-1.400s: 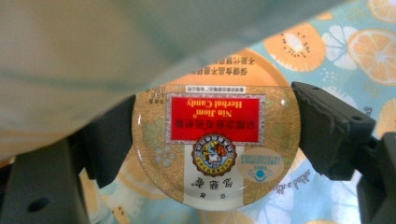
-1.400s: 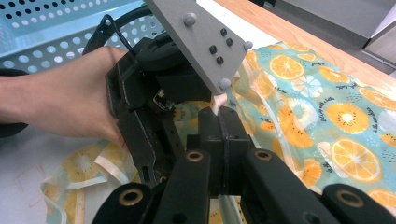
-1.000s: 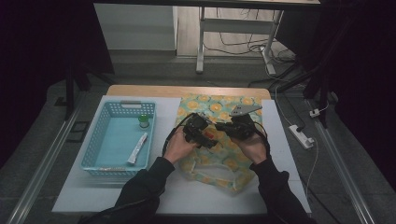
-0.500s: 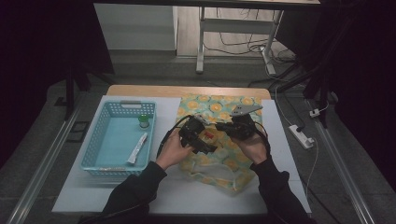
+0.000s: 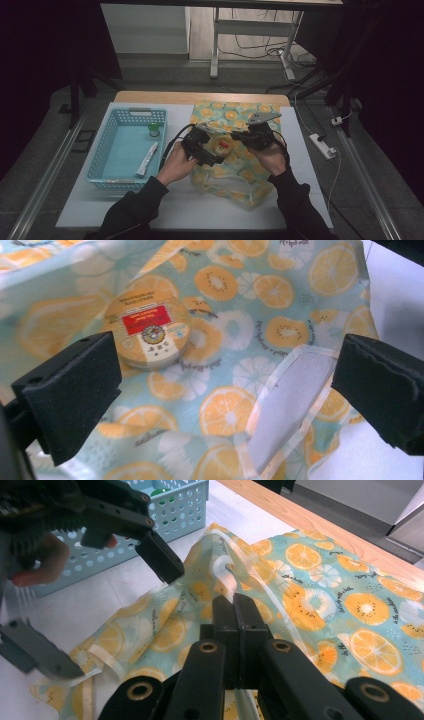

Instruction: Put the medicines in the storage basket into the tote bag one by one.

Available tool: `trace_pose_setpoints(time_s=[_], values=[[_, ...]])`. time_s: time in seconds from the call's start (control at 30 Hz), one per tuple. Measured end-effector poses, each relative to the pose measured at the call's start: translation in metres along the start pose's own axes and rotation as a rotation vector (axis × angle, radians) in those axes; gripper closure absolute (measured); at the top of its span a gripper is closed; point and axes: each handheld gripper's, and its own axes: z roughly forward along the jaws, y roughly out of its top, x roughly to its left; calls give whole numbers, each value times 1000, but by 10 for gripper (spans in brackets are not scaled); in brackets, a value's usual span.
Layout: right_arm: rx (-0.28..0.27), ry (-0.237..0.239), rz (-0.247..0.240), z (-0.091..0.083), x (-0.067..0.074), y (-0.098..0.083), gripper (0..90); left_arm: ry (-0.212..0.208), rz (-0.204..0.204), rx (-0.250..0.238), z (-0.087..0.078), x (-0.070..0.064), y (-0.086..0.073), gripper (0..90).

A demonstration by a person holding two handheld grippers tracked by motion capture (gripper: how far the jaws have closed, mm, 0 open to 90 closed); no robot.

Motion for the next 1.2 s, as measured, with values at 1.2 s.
trace_pose_setpoints(time_s=[1.2], values=[[6,-3,3,1,-1,-2,900,162,-161,-53,-99,55,-72,1]])
